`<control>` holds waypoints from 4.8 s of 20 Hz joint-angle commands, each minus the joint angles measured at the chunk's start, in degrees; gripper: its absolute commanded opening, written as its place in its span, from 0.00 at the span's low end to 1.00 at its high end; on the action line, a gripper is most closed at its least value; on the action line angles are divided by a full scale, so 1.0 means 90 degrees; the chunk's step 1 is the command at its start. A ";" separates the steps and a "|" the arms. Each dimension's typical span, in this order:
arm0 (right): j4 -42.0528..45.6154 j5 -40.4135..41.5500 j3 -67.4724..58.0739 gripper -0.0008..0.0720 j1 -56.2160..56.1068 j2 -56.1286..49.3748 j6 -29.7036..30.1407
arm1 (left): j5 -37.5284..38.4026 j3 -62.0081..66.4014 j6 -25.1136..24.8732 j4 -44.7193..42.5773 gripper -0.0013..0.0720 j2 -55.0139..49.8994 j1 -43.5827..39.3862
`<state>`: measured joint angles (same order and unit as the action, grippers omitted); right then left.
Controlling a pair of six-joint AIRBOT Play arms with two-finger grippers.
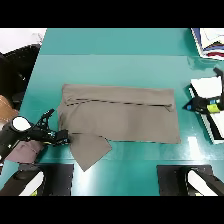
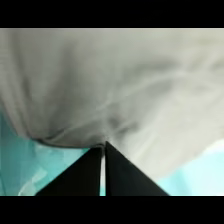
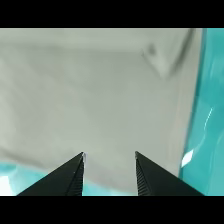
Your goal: Fold the shirts.
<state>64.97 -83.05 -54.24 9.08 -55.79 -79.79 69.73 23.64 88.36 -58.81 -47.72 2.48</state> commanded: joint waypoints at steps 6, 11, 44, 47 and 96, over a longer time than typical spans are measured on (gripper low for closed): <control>0.0265 -0.0063 0.2902 0.72 0.1982 0.0338 -0.0005 | 0.0226 0.0697 -0.0330 0.0075 0.06 0.0005 0.0000; -0.0304 0.0797 0.3162 0.61 0.1530 -0.0420 -0.0010 | 0.0257 0.0709 -0.0359 0.0083 0.06 0.0005 0.0000; 0.0257 0.0925 -0.1928 0.16 -0.0821 -0.3065 -0.0236 | -0.0952 0.4741 -0.1484 -0.0282 0.39 -0.3844 0.0002; -0.0500 0.0758 -0.2161 0.59 -0.0478 -0.3237 0.0219 | -0.0704 0.4918 -0.1464 -0.0274 0.83 -0.3830 0.0007; -0.2776 0.1778 -0.4231 0.04 -0.4942 -0.2754 0.0503 | -0.0432 0.7451 -0.0364 -0.0646 0.06 -0.4770 -0.2113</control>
<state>39.97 -73.47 -92.09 -28.36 -78.00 -75.53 60.69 90.45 85.19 -56.88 -97.54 -23.62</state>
